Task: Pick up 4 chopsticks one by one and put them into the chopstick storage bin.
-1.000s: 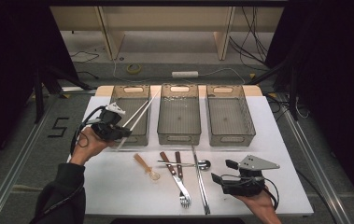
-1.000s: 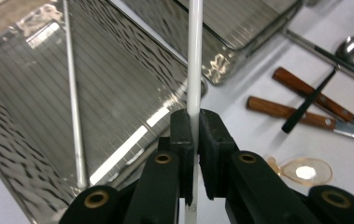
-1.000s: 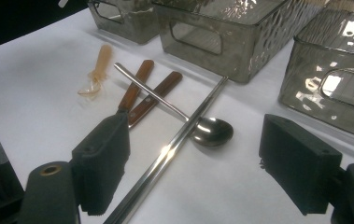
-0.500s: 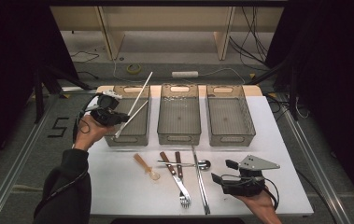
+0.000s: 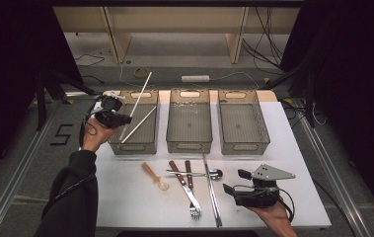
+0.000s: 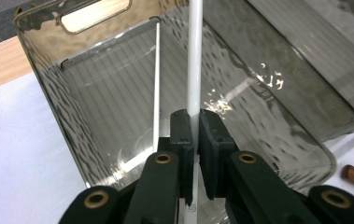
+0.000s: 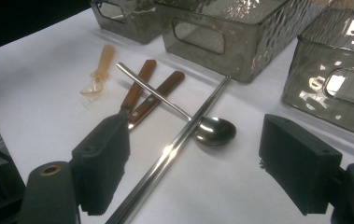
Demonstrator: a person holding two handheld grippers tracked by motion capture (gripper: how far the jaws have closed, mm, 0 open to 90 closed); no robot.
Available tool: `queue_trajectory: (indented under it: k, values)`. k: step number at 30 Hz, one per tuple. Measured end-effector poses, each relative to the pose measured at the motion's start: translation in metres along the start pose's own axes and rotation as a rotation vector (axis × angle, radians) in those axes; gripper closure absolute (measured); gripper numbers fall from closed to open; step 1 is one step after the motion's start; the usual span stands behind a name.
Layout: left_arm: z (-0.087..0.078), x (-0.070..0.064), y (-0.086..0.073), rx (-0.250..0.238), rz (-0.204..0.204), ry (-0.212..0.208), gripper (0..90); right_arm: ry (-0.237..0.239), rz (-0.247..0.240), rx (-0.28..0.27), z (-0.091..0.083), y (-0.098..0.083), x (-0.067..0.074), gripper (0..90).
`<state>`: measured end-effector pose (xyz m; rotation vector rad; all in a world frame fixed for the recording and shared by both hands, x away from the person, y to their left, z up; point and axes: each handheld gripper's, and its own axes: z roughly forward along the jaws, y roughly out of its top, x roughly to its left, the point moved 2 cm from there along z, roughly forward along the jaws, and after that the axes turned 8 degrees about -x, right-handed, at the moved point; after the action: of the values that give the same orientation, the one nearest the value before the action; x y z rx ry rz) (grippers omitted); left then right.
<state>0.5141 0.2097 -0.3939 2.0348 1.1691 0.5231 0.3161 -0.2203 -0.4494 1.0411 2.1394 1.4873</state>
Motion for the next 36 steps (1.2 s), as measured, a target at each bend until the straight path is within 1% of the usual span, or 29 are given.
queue_trajectory:
  k: [3, 6, 12, 18, 23, 25, 28, 31, 33, 36]
  values:
    - [0.002, 0.002, -0.003, -0.005, -0.013, 0.004, 84.4, 0.001, -0.001, 0.0, 0.0, 0.0, 0.0, 25.6]
    - [0.005, 0.004, -0.008, 0.006, -0.016, 0.015, 84.4, 0.002, 0.001, -0.001, 0.0, 0.0, 0.0, 25.6]
    - [0.011, 0.007, -0.016, 0.013, -0.041, 0.021, 84.4, 0.006, -0.003, -0.002, 0.0, 0.0, 0.001, 25.5]
    - [0.018, 0.008, -0.023, 0.029, -0.049, 0.032, 84.3, 0.006, -0.003, -0.002, 0.0, 0.0, 0.001, 25.6]
    - [0.025, 0.008, -0.029, 0.054, -0.046, 0.04, 84.2, 0.006, -0.004, -0.001, 0.0, 0.0, 0.001, 25.6]
    - [0.027, 0.008, -0.031, 0.065, -0.044, 0.037, 84.1, 0.005, -0.003, -0.001, 0.0, 0.0, 0.0, 25.5]
    - [0.031, 0.008, -0.034, 0.089, -0.035, 0.042, 84.0, 0.005, -0.003, -0.001, 0.0, 0.0, 0.0, 25.6]
    - [0.033, 0.007, -0.035, 0.097, -0.037, 0.04, 83.8, 0.005, -0.003, 0.001, 0.0, 0.0, 0.001, 25.6]
    - [0.035, 0.006, -0.036, 0.108, -0.028, 0.042, 83.6, 0.005, -0.003, 0.0, 0.0, 0.0, 0.001, 25.6]
    - [0.038, 0.006, -0.037, 0.125, -0.026, 0.041, 83.3, 0.006, -0.004, 0.0, 0.0, 0.0, 0.001, 25.6]
